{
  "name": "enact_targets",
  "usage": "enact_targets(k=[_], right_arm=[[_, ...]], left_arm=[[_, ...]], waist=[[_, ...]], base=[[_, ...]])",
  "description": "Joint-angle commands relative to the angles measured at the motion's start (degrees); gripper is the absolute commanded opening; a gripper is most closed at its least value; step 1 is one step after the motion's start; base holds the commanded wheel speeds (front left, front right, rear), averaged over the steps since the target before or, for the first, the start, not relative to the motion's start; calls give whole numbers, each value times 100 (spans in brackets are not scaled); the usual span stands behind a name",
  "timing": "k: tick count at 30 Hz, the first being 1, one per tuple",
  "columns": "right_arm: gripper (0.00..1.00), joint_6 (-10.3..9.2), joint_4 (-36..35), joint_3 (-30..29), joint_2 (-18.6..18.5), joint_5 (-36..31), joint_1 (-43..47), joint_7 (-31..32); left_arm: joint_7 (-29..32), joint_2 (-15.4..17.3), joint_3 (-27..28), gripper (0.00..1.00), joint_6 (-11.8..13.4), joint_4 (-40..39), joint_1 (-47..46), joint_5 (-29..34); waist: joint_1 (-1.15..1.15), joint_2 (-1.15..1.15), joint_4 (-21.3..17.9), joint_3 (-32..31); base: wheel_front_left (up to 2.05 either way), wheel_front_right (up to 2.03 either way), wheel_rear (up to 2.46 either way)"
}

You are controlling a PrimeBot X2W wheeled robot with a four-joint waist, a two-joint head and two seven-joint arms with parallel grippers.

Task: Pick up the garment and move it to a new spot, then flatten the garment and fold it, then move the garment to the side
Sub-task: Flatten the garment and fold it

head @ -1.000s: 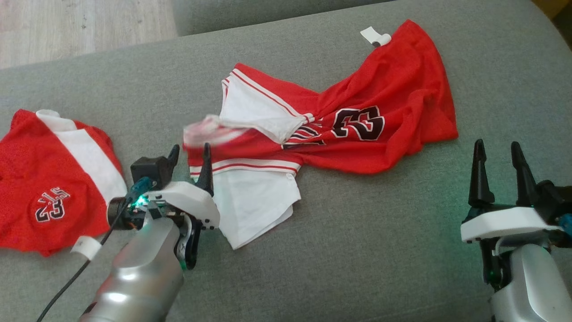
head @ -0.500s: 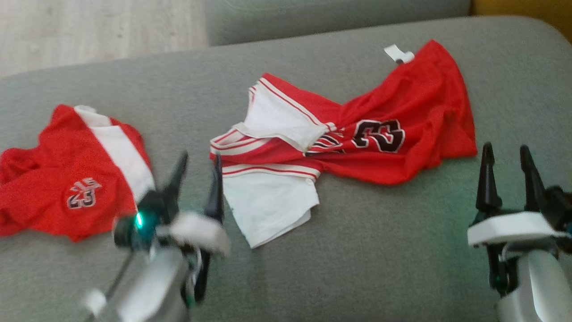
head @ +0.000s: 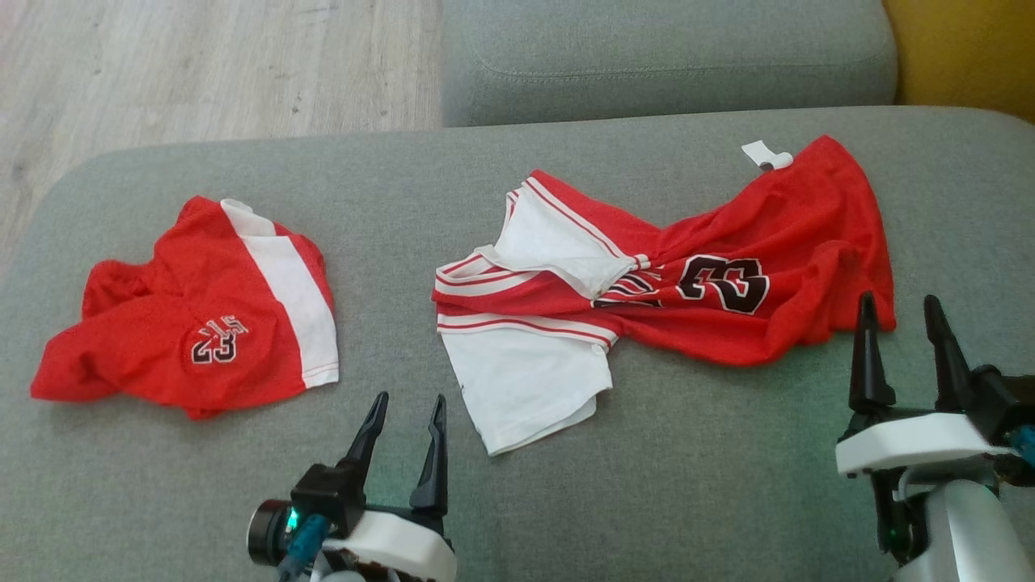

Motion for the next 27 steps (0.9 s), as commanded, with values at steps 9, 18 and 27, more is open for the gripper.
enact_targets(k=[9,18,27], right_arm=[[100,-4,-219,238,-30,-19,-90,-63],[100,-4,-251,270,-30,-17,-194,-63],[100,-4,-281,300,-30,31,-313,-63]], left_arm=[[-23,-113,251,100,-378,151,-290,-174],[431,-276,29,100,-633,714,-534,-446],[680,-358,-100,100,-603,1267,-806,-550]], waist=[[1,0,-193,53],[1,0,-395,268],[1,0,-526,456]], base=[[0,0,0],[0,0,0],[0,0,0]])
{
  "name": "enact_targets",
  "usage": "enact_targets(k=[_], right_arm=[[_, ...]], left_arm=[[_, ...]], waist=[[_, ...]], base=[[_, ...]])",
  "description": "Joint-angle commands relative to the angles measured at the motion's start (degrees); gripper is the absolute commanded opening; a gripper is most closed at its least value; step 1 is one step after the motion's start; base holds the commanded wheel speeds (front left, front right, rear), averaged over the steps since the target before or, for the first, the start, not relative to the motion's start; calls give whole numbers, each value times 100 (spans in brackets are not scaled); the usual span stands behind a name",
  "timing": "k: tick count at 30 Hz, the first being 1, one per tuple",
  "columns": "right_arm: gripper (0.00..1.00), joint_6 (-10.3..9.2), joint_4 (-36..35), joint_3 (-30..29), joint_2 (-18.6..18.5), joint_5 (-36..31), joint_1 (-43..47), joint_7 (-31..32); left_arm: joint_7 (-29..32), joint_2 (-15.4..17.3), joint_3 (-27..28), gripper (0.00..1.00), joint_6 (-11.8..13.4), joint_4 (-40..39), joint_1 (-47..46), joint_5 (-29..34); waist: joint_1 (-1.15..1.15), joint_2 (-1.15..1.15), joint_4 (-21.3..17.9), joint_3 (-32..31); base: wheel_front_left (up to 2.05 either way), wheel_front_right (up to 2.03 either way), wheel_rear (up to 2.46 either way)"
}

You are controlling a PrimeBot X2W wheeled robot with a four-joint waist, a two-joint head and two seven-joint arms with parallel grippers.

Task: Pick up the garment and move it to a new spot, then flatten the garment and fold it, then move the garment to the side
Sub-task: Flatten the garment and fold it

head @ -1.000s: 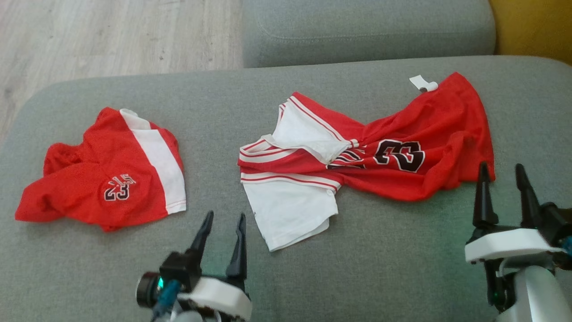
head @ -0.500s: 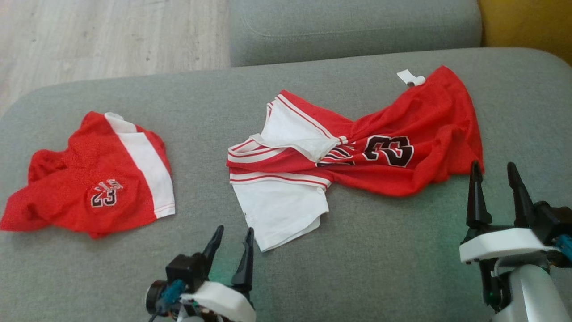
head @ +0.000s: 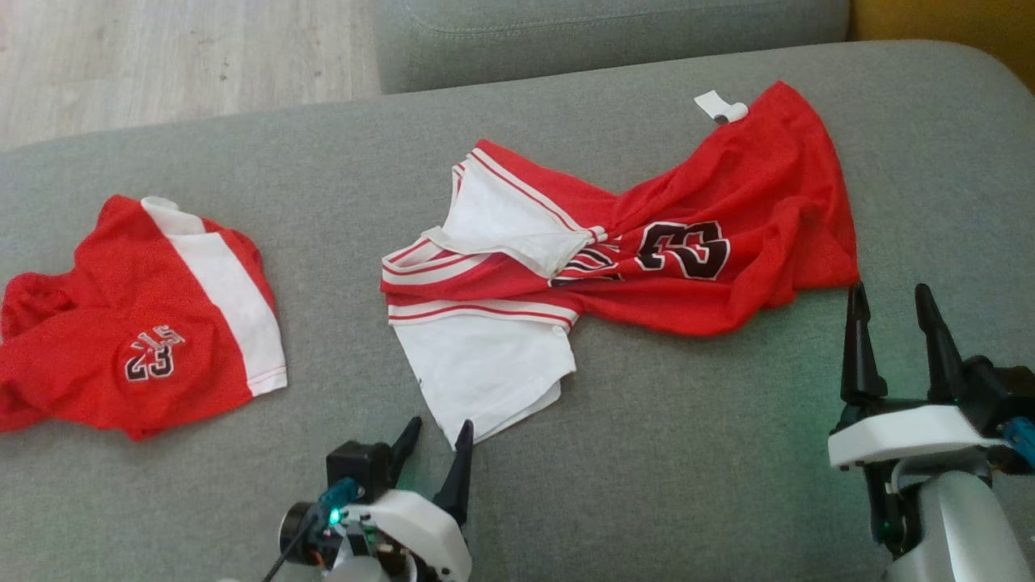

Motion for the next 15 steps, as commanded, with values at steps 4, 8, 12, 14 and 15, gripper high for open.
enact_targets(k=[4,8,12,14,15], right_arm=[[100,-4,-208,129,-30,36,-295,-63],[100,-4,-190,119,-30,33,-327,-63],[100,-4,-161,60,-30,-7,-398,-63],[100,-4,-126,38,-30,-32,-441,-63],[100,-4,-103,32,-30,-59,-466,-63]], left_arm=[[135,-28,70,100,-53,52,-327,-78],[276,-45,-52,100,-176,182,-397,-128],[326,-59,-211,48,-320,227,-467,-122],[308,-65,-273,0,-401,225,-489,-132],[266,-68,-281,0,-421,214,-496,-144]], waist=[[0,0,-44,78],[0,0,-67,129],[0,0,-86,156],[0,0,-82,164],[0,0,-74,168]], base=[[0,0,0],[0,0,0],[0,0,0],[0,0,0],[0,0,0]])
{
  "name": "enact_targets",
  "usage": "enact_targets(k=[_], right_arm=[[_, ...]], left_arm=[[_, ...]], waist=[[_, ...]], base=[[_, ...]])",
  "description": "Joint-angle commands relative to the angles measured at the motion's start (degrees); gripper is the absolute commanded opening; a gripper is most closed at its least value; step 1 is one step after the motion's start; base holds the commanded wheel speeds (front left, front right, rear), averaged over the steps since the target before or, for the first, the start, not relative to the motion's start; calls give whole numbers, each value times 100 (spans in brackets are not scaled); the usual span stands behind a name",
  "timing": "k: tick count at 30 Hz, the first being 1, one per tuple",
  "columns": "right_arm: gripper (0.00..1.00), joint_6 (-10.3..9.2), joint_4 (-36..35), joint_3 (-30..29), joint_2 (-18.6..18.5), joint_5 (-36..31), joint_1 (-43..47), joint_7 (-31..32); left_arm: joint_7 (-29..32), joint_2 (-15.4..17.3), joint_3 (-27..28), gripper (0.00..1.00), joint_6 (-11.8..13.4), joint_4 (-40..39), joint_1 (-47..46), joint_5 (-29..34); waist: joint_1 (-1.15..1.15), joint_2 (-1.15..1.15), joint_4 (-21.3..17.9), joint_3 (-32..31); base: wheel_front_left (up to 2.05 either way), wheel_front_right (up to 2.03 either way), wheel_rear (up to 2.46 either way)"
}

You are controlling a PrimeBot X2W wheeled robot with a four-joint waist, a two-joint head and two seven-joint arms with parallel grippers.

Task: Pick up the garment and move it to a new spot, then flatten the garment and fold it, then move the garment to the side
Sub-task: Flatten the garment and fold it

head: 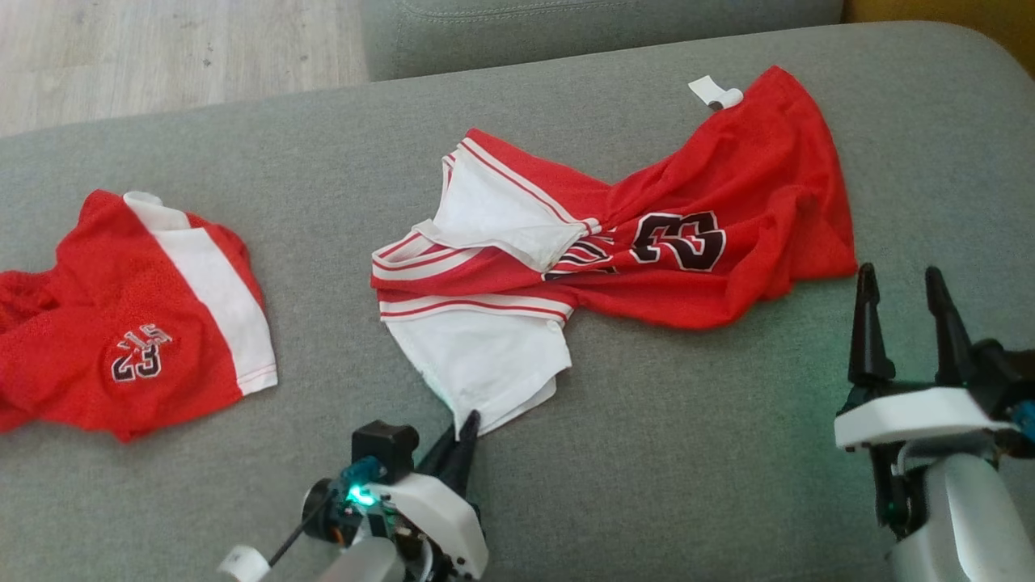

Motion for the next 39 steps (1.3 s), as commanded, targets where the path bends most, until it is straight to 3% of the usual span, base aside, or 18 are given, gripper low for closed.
enact_targets(k=[1,6,9,14,20,39], right_arm=[[100,-4,-139,121,-34,-79,-298,-63],[100,-4,-60,-50,-123,-213,-626,50],[100,-4,173,-54,-335,-328,-998,429],[100,-4,908,-182,-576,-377,-1516,1045],[100,-4,1728,-424,-604,-415,-2006,1436],[100,-4,3521,-204,-750,-816,-3107,1203]], left_arm=[[-51,-33,98,0,-11,-61,-118,-54],[-537,-42,258,0,99,-192,-187,-111],[-817,-44,408,0,202,-319,-238,-87],[-924,-45,444,0,216,-434,-260,-3],[-954,-47,385,0,207,-462,-277,80],[-986,-60,222,0,178,-377,-445,54]], waist=[[0,0,22,8],[0,0,137,52],[0,0,281,105],[0,0,448,201],[0,0,557,322],[0,0,731,621]], base=[[0,0,0],[0,0,0],[0,0,0],[0,0,0],[0,0,0],[0,0,0]])
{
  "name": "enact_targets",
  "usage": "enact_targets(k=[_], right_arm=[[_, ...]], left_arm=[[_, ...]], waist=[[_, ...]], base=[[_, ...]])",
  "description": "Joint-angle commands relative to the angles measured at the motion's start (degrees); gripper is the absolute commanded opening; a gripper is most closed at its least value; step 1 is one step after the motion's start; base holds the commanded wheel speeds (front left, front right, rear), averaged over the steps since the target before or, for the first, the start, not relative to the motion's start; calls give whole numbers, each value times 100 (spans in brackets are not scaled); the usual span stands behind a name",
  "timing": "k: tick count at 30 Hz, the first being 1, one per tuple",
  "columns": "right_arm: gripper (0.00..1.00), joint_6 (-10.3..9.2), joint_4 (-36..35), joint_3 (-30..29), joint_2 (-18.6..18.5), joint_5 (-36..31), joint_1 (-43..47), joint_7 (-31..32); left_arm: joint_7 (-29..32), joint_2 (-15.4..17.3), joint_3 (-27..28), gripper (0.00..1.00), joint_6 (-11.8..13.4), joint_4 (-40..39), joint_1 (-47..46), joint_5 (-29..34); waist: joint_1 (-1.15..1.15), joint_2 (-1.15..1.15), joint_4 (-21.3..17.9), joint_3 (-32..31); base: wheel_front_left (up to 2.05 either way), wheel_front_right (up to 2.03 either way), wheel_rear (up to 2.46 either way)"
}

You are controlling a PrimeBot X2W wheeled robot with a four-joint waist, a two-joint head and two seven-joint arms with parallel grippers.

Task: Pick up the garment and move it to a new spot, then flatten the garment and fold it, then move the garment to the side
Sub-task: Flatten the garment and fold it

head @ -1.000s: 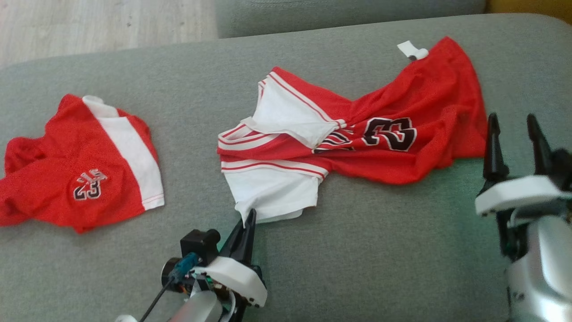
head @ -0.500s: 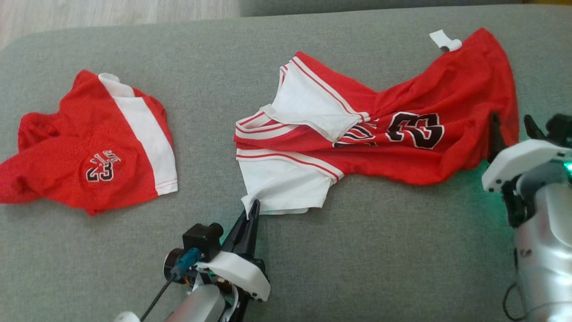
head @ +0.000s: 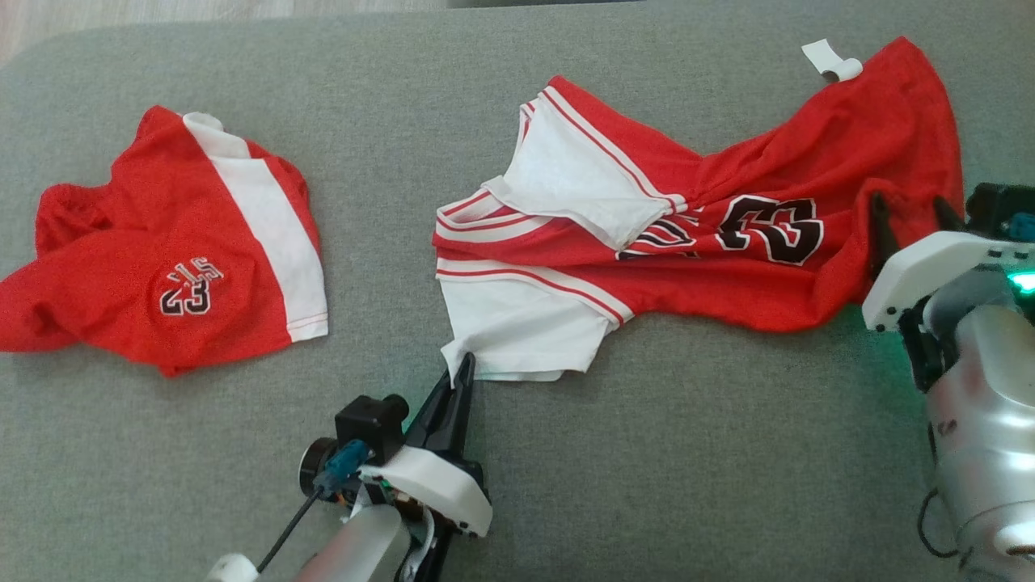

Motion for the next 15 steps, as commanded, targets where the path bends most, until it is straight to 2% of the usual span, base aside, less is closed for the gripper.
enact_targets(k=[1,15], right_arm=[[100,-4,-58,184,-70,-62,-247,-104],[100,-4,708,812,-325,-42,-652,-422]], left_arm=[[-68,-2,95,0,-22,-105,-209,28],[-73,-6,-42,0,-37,-21,-296,-47]], waist=[[0,0,14,19],[0,0,141,87]], base=[[0,0,0],[0,0,0]])
